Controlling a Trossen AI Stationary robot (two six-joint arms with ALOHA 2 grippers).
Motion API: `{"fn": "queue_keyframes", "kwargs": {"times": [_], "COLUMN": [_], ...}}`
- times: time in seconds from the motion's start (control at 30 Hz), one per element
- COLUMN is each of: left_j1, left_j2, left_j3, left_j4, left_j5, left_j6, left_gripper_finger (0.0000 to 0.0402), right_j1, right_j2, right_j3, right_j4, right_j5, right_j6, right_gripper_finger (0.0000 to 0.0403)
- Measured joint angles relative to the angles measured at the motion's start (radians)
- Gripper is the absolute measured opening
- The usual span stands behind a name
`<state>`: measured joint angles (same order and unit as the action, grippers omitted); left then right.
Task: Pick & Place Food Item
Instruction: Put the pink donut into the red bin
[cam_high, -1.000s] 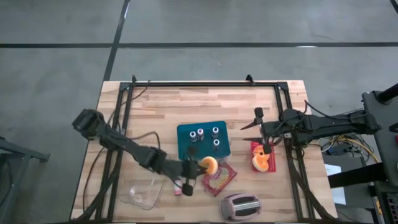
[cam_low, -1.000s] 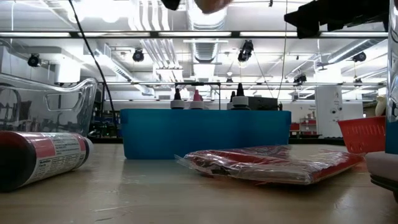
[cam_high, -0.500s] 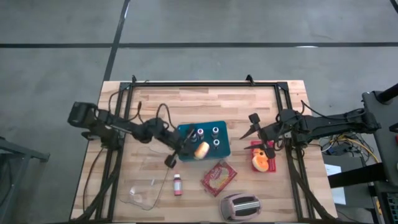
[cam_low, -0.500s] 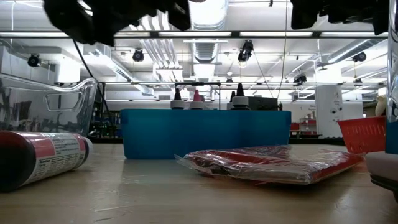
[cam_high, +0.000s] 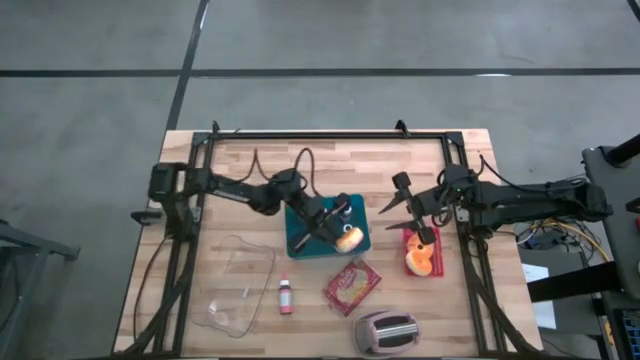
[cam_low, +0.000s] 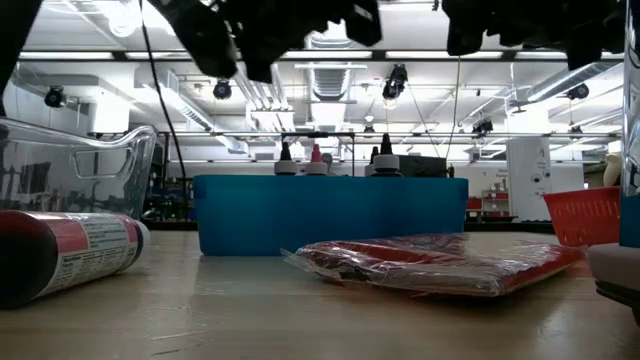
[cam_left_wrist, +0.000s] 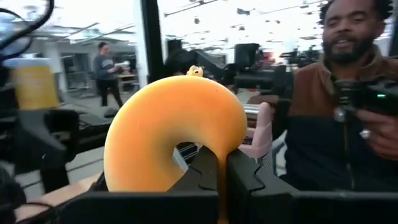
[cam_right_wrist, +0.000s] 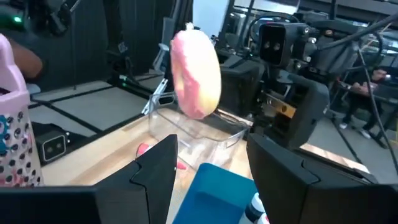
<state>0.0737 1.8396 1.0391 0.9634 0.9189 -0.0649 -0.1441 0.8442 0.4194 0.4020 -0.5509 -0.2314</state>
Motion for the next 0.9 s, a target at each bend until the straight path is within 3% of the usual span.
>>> {"fn": "queue_keyframes", "kwargs": {"times": [0.27,0.9], "left_j1": [0.061,0.104], "left_j2": [0.112,0.161], "left_j3": [0.122,0.173], "left_j4": [-0.011,-0.025], "left_j5": [0.086,0.075], "left_j6": [-0.038,-0.041], "left_gripper_finger": [0.0,0.0], "right_j1": [-0.047,-0.06], "right_j2": [0.048,0.056], "right_j3": [0.0,0.0], "right_j4": [0.056,0.043], "right_j5": [-0.082,0.002], "right_j6": [0.016,0.002], "right_gripper_finger": [0.0189,0.0189]}}
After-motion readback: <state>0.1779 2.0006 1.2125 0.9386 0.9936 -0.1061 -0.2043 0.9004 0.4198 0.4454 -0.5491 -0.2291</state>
